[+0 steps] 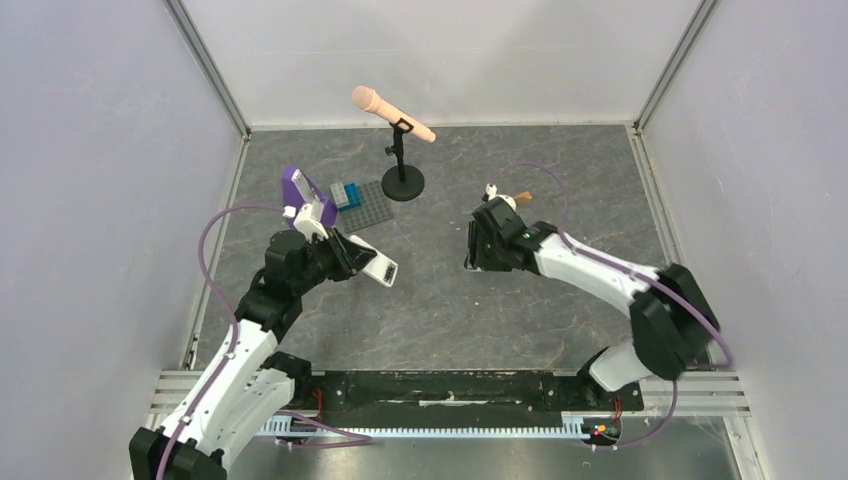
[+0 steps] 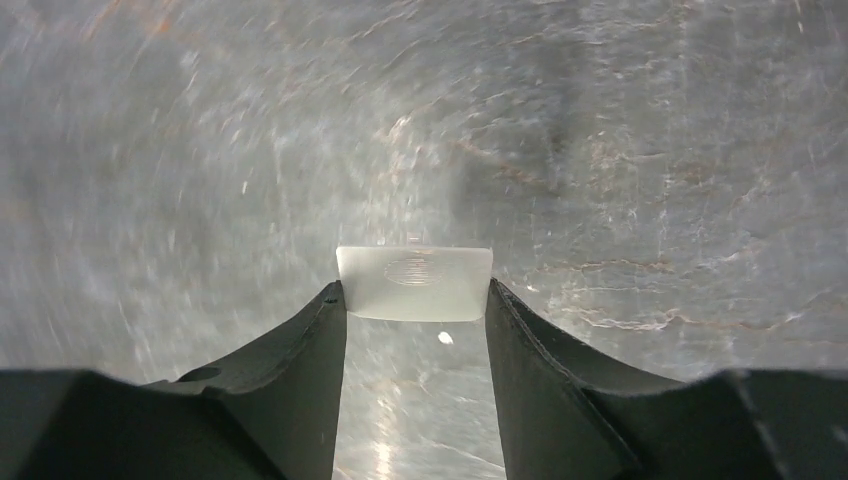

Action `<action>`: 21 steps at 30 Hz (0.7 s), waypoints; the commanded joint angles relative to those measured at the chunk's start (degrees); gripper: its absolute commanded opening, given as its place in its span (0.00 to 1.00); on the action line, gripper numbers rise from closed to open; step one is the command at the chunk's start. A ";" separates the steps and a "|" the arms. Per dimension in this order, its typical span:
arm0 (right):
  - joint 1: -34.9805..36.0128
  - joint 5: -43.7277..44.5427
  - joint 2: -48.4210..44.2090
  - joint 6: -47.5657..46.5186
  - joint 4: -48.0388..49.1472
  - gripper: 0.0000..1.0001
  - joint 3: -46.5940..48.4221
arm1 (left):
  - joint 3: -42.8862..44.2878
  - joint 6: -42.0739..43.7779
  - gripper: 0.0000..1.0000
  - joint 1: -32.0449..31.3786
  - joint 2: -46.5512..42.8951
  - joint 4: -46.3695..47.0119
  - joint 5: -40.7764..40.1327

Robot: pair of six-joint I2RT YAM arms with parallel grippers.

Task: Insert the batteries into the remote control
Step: Pick up the battery cover at the center of the board, then load the battery cover into the remote control.

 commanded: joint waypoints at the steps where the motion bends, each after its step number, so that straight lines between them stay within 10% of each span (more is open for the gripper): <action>1: 0.06 -11.73 -12.37 -21.96 16.38 0.09 -9.92 | -0.31 -3.16 0.02 0.36 2.57 7.17 8.85; 10: 12.19 -27.25 -20.82 -46.04 14.04 0.13 -7.38 | -1.64 -6.74 0.02 -3.78 9.78 12.16 15.93; 21: 21.12 -18.56 -15.32 -48.94 7.62 0.14 1.48 | -4.20 -5.66 0.02 -8.63 7.50 18.05 12.82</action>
